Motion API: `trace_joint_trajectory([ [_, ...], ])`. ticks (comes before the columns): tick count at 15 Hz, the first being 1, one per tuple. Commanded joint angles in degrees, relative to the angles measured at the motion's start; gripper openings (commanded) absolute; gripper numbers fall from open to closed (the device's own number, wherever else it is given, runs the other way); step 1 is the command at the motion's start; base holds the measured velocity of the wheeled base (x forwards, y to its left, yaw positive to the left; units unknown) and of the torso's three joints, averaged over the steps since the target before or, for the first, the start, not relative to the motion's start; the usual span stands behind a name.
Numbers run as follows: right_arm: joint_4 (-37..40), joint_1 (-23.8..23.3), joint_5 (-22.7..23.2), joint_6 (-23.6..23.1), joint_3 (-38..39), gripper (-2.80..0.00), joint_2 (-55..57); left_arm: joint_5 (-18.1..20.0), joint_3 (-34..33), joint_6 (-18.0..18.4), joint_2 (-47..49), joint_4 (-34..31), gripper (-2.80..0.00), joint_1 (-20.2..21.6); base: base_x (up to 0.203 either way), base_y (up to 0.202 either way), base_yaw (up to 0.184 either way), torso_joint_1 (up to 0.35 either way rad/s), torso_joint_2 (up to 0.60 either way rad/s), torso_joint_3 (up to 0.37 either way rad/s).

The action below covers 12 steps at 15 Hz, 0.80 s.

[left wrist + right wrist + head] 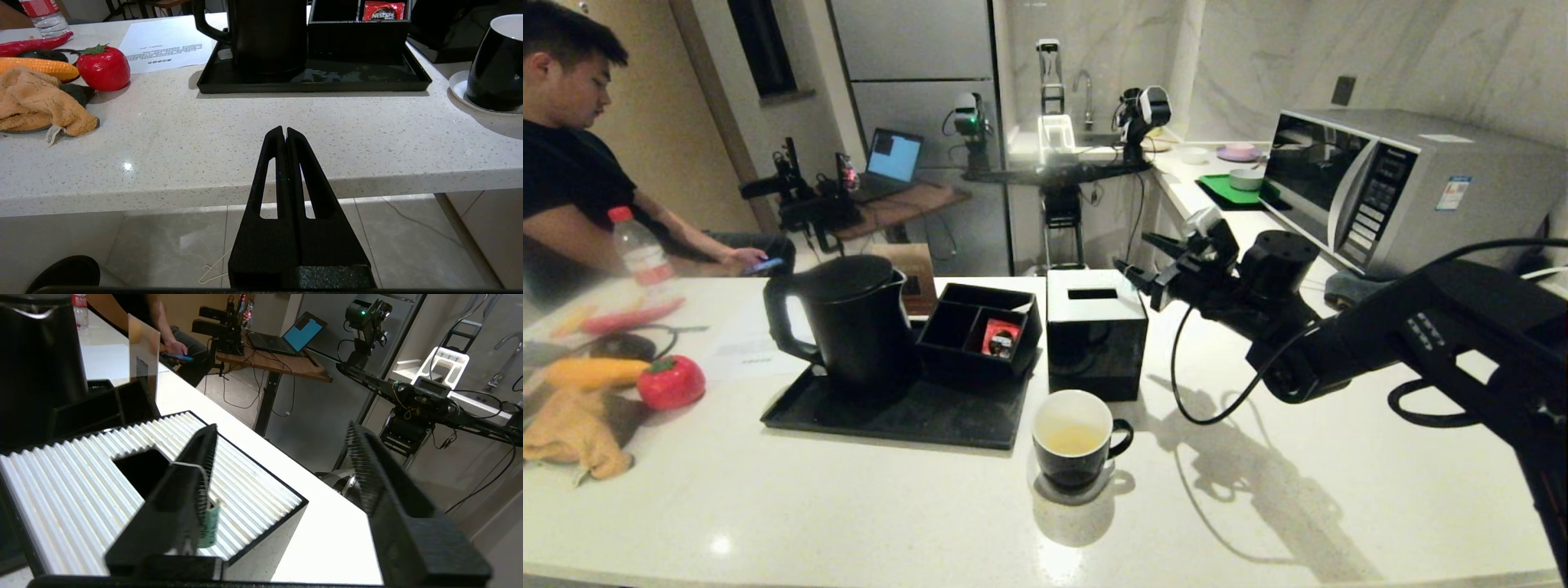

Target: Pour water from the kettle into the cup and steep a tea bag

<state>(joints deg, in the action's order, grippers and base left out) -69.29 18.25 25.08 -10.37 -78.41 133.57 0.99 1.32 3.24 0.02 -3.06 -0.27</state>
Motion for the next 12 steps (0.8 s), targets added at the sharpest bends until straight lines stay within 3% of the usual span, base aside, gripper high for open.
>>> trace_joint_trajectory([
  [1, 0.3, -0.4, 0.2, -2.2, -0.1, 0.0, -0.2, 0.0, 0.0, 0.0, 0.0, 0.0, -2.8, 0.0, 0.0, 0.0, 0.0, 0.0, 0.0, 0.0],
  [5, 1.6, -2.4, 0.2, -9.2, -0.3, 0.0, -0.4, 0.0, 0.0, 0.0, 0.0, 0.0, -2.8, 0.0, 0.0, 0.0, 0.0, 0.0, 0.0, 0.0],
  [12, 1.5, -5.1, 0.1, -14.6, -0.4, 0.0, -0.3, 0.0, 0.0, 0.0, 0.0, 0.0, -2.8, 0.0, 0.0, 0.0, 0.0, 0.0, 0.0, 0.0],
])
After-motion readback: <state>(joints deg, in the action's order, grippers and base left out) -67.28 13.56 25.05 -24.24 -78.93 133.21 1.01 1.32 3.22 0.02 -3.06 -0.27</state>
